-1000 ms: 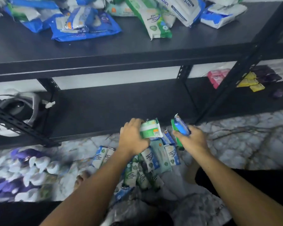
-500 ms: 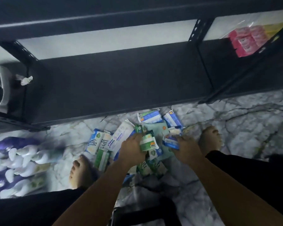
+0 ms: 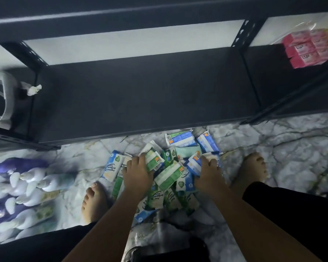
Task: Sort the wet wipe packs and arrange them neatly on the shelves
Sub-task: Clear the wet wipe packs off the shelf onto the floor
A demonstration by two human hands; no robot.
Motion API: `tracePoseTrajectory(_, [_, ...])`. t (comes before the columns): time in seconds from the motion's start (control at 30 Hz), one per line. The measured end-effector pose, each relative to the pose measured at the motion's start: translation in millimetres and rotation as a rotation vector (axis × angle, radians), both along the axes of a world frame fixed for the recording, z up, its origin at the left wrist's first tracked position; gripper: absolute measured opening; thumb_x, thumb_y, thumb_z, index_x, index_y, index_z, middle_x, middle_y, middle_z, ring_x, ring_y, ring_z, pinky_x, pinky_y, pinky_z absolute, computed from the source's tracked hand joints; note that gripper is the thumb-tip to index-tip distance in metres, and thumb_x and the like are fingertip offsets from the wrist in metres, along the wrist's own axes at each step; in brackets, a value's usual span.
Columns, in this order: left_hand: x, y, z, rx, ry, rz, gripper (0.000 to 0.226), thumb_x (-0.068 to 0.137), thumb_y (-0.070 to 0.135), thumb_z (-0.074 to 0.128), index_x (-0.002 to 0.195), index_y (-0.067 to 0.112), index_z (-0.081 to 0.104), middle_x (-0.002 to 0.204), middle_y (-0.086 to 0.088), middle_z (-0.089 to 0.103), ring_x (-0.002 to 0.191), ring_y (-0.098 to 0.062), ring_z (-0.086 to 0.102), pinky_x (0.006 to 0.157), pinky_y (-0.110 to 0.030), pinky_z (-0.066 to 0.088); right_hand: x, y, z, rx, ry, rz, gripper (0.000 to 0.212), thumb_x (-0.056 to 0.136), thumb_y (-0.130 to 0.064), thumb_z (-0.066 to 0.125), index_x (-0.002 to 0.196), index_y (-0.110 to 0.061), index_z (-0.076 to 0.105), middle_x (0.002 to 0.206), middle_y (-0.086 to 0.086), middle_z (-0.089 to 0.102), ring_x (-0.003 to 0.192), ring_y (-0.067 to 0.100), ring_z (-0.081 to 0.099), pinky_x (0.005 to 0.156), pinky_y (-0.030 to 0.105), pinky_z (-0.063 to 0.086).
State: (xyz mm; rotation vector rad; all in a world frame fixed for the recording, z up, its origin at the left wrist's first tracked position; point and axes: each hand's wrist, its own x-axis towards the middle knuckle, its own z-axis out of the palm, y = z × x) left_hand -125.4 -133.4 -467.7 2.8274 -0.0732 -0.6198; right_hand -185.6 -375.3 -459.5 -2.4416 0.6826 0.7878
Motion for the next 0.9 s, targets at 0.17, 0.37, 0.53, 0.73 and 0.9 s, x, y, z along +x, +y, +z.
tracePoseTrajectory(0.17, [-0.3,4.8,-4.6,0.0,0.029,-0.014,0.07,0.092,0.048,0.064,0.149,0.024,0.032,0.144,-0.005,0.046,0.13,-0.027,0.045,0.106,-0.047,0.039,-5.7,2.3,-6.6,-0.139,-0.016,0.062,0.087,0.092,-0.034,0.06,0.159,-0.024,0.006,0.151,0.011,0.029,0.136,0.036,0.034,0.099,0.051,0.046])
tracePoseTrajectory(0.37, [1.9,2.5,25.4,-0.023,0.037,-0.019,0.064,0.093,0.042,0.059,0.149,0.021,0.037,0.144,-0.004,0.047,0.128,-0.026,0.046,0.106,-0.045,0.042,3.9,9.4,25.7,-0.142,-0.056,0.075,0.078,0.088,-0.041,0.057,0.156,-0.021,0.023,0.15,0.011,0.032,0.137,0.036,0.036,0.104,0.047,0.045])
tracePoseTrajectory(0.53, [4.9,-2.1,79.4,-0.096,0.137,-0.018,0.05,0.092,0.048,0.05,0.129,0.015,0.056,0.126,-0.01,0.06,0.117,-0.03,0.056,0.097,-0.044,0.05,28.9,33.5,86.9,-0.117,-0.185,0.132,0.054,0.086,-0.039,0.057,0.136,-0.018,0.054,0.131,0.01,0.056,0.121,0.031,0.054,0.093,0.038,0.051])
tracePoseTrajectory(0.73, [33.9,10.7,181.5,-0.108,-0.12,-0.111,0.056,0.082,0.056,0.034,0.113,0.022,0.066,0.119,-0.005,0.066,0.116,-0.031,0.06,0.094,-0.041,0.053,64.0,74.0,191.0,-0.028,-0.497,0.188,0.041,0.09,-0.037,0.061,0.129,-0.025,0.063,0.123,-0.001,0.064,0.114,0.022,0.06,0.092,0.03,0.05])
tracePoseTrajectory(0.9, [52.6,35.7,297.8,-0.097,-0.402,-0.205,0.04,0.079,0.048,0.035,0.094,0.021,0.059,0.103,-0.003,0.062,0.1,-0.029,0.06,0.082,-0.041,0.055,90.3,104.7,297.4,0.028,-0.861,0.295,0.031,0.087,-0.033,0.061,0.115,-0.026,0.069,0.098,-0.01,0.064,0.094,0.015,0.061,0.084,0.032,0.053])
